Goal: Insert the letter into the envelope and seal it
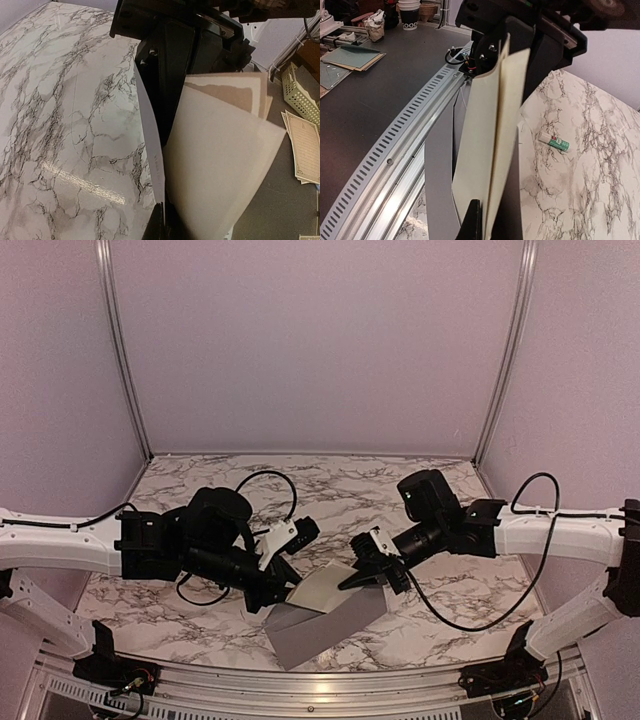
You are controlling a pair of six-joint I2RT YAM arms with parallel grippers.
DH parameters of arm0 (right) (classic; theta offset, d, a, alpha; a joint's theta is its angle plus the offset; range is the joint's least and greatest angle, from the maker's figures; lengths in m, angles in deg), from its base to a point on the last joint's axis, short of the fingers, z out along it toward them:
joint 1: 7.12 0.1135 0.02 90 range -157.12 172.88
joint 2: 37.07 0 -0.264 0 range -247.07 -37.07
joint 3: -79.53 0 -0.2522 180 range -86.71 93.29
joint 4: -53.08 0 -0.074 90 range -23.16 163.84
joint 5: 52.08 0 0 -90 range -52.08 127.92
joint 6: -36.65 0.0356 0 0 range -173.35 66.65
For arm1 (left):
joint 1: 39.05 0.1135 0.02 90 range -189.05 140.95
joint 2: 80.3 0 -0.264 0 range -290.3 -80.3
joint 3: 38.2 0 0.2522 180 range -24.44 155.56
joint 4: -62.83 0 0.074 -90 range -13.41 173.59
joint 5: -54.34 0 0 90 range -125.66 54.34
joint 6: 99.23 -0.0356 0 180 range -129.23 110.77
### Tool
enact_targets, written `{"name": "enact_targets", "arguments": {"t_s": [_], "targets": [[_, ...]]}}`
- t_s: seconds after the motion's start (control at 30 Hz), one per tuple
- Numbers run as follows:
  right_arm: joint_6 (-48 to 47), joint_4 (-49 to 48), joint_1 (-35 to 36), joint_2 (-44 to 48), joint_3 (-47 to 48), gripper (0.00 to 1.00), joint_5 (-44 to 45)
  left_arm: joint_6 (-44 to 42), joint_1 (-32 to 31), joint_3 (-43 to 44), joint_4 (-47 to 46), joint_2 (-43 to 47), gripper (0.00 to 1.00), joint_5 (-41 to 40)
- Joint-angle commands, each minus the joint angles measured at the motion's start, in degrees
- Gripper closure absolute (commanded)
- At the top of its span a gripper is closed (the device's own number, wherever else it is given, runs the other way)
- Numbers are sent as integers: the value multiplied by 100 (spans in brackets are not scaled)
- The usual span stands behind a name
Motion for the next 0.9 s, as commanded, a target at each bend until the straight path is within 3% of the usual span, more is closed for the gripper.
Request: {"name": "enact_targets", "arguments": {"t_s": [0.0,0.53,0.87], "targets": [[36,141,451,-296,315,100,740,-32,-37,300,341,111,100,-105],[477,953,1278,-1321,1346,100,2588,6,-145,552,772,-105,100,-599],[930,1024,1550,-1449,1399,100,3419,-3,-156,522,763,-278,100,-896]]}}
